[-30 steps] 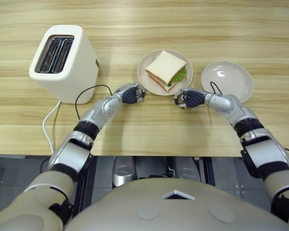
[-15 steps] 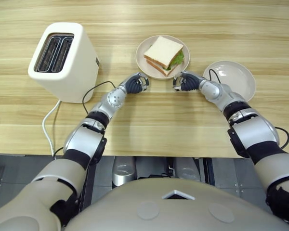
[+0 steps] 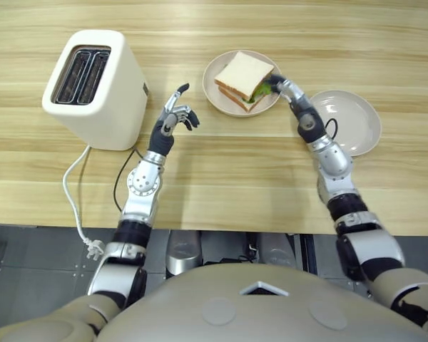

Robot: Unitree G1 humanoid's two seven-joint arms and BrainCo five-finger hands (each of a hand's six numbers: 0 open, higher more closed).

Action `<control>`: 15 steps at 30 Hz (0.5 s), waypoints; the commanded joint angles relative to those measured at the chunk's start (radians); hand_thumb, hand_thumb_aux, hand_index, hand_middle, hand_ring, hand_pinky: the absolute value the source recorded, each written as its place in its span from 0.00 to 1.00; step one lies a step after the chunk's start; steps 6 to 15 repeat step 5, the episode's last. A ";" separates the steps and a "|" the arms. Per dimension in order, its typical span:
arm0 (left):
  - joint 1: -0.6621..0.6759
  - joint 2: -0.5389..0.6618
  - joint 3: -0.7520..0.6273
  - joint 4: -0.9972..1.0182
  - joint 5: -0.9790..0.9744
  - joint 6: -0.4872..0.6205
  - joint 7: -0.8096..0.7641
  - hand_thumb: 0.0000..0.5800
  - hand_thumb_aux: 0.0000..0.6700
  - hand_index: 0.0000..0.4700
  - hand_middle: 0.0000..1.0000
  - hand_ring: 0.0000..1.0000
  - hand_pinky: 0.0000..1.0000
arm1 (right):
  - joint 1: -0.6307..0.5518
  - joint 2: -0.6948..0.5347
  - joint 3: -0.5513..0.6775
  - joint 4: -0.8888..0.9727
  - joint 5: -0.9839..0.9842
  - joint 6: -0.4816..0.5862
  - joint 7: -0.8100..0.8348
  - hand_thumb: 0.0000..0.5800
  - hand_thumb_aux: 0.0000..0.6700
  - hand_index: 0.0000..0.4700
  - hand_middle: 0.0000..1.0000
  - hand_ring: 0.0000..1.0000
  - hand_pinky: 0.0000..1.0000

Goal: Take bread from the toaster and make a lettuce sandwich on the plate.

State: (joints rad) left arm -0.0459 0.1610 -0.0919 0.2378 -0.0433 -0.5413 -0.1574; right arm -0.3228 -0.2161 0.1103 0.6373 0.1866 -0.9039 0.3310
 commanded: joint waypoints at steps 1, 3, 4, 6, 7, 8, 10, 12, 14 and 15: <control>0.027 -0.039 0.002 -0.115 0.015 0.029 0.027 0.00 0.00 0.00 0.00 0.00 0.00 | 0.019 0.057 -0.052 -0.048 0.050 0.094 -0.024 0.00 0.00 0.00 0.00 0.00 0.00; 0.044 -0.063 -0.002 -0.122 0.025 0.026 0.040 0.00 0.00 0.00 0.00 0.00 0.00 | 0.045 0.080 -0.064 -0.071 0.029 0.111 -0.044 0.00 0.00 0.00 0.00 0.00 0.00; 0.051 -0.069 -0.003 -0.122 0.039 0.026 0.049 0.00 0.00 0.00 0.00 0.00 0.00 | 0.060 0.087 -0.069 -0.090 0.020 0.115 -0.049 0.00 0.00 0.00 0.00 0.00 0.00; 0.058 -0.076 0.002 -0.118 0.049 0.019 0.060 0.00 0.00 0.00 0.00 0.00 0.00 | 0.080 0.091 -0.063 -0.104 -0.009 0.104 -0.055 0.00 0.00 0.00 0.00 0.00 0.00; 0.058 -0.076 0.002 -0.118 0.049 0.019 0.060 0.00 0.00 0.00 0.00 0.00 0.00 | 0.080 0.091 -0.063 -0.104 -0.009 0.104 -0.055 0.00 0.00 0.00 0.00 0.00 0.00; 0.058 -0.076 0.002 -0.118 0.049 0.019 0.060 0.00 0.00 0.00 0.00 0.00 0.00 | 0.080 0.091 -0.063 -0.104 -0.009 0.104 -0.055 0.00 0.00 0.00 0.00 0.00 0.00; 0.058 -0.076 0.002 -0.118 0.049 0.019 0.060 0.00 0.00 0.00 0.00 0.00 0.00 | 0.080 0.091 -0.063 -0.104 -0.009 0.104 -0.055 0.00 0.00 0.00 0.00 0.00 0.00; 0.058 -0.076 0.002 -0.118 0.049 0.019 0.060 0.00 0.00 0.00 0.00 0.00 0.00 | 0.080 0.091 -0.063 -0.104 -0.009 0.104 -0.055 0.00 0.00 0.00 0.00 0.00 0.00; 0.058 -0.076 0.002 -0.118 0.049 0.019 0.060 0.00 0.00 0.00 0.00 0.00 0.00 | 0.080 0.091 -0.063 -0.104 -0.009 0.104 -0.055 0.00 0.00 0.00 0.00 0.00 0.00; 0.058 -0.076 0.002 -0.118 0.049 0.019 0.060 0.00 0.00 0.00 0.00 0.00 0.00 | 0.080 0.091 -0.063 -0.104 -0.009 0.104 -0.055 0.00 0.00 0.00 0.00 0.00 0.00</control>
